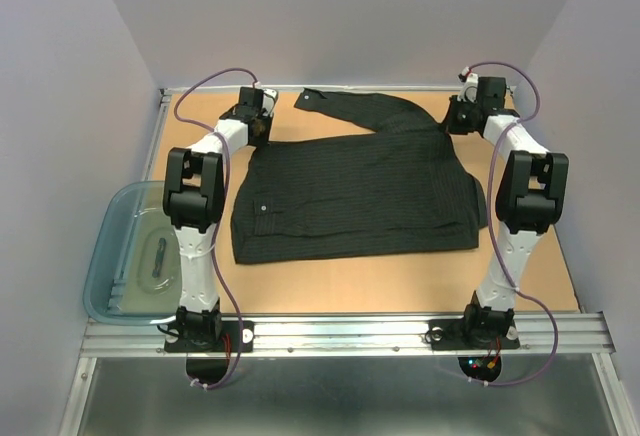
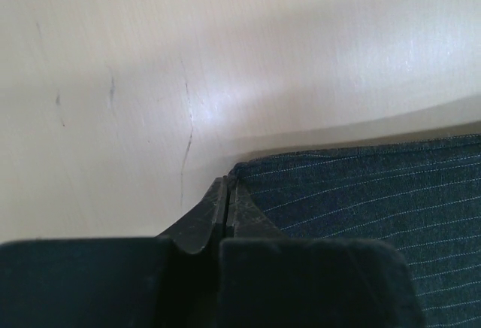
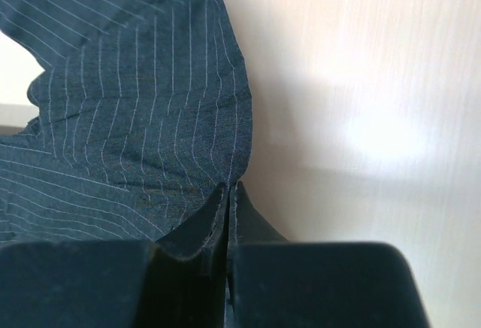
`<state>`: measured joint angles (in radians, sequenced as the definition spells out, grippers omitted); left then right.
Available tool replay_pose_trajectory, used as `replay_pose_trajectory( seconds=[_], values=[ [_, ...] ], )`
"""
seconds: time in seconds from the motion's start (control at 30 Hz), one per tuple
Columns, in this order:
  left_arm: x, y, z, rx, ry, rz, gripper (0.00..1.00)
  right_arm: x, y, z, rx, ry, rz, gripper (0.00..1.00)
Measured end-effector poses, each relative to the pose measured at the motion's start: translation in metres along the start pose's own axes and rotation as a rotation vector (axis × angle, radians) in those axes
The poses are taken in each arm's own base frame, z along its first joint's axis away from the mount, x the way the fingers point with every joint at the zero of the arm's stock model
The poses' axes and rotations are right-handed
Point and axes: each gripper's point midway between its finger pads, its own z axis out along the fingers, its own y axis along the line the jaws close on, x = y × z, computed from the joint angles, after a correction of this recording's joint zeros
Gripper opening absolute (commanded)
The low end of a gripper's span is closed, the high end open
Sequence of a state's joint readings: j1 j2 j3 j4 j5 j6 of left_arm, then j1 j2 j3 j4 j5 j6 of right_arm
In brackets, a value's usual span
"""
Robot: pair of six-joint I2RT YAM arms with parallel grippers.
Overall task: Fold and stack the long sleeve shirts
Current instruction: Fold the shirt
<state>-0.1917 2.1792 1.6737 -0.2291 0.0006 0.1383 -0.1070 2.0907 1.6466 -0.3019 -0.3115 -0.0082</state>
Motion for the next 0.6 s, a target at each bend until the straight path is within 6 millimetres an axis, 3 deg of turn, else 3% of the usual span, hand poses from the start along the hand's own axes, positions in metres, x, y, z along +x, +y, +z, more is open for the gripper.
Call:
replay_pose_trajectory(
  seconds=[0.13, 0.3, 0.4, 0.43, 0.47, 0.5, 0.53, 0.57, 0.6],
  values=[
    [0.001, -0.002, -0.008, 0.002, -0.009, -0.015, 0.00, -0.008, 0.003, -0.006, 0.000, -0.020, -0.004, 0.01],
    [0.010, -0.005, -0.014, 0.011, -0.010, -0.029, 0.00, 0.000, 0.003, -0.003, 0.002, -0.009, 0.021, 0.01],
    [0.010, -0.004, -0.014, 0.007, -0.010, -0.035, 0.02, 0.004, 0.001, -0.002, 0.016, -0.001, 0.047, 0.21],
    [0.010, -0.004, -0.014, 0.006, -0.012, -0.037, 0.04, 0.005, 0.000, -0.001, 0.023, -0.002, 0.052, 0.32],
    [0.009, -0.003, -0.014, 0.002, -0.013, -0.037, 0.10, 0.005, -0.001, 0.000, 0.030, -0.001, 0.058, 0.38],
    [0.009, -0.003, -0.013, -0.001, -0.011, -0.038, 0.13, 0.006, -0.003, 0.001, 0.039, 0.000, 0.067, 0.51],
    [0.010, -0.002, -0.012, -0.004, -0.008, -0.037, 0.23, 0.008, -0.005, 0.003, 0.044, 0.003, 0.070, 0.57],
    [0.009, -0.001, -0.012, -0.005, -0.009, -0.040, 0.24, 0.009, -0.006, 0.003, 0.049, 0.006, 0.077, 0.61],
    [0.010, -0.001, -0.011, -0.006, -0.005, -0.037, 0.33, 0.011, -0.007, 0.005, 0.050, 0.011, 0.079, 0.64]
  ],
)
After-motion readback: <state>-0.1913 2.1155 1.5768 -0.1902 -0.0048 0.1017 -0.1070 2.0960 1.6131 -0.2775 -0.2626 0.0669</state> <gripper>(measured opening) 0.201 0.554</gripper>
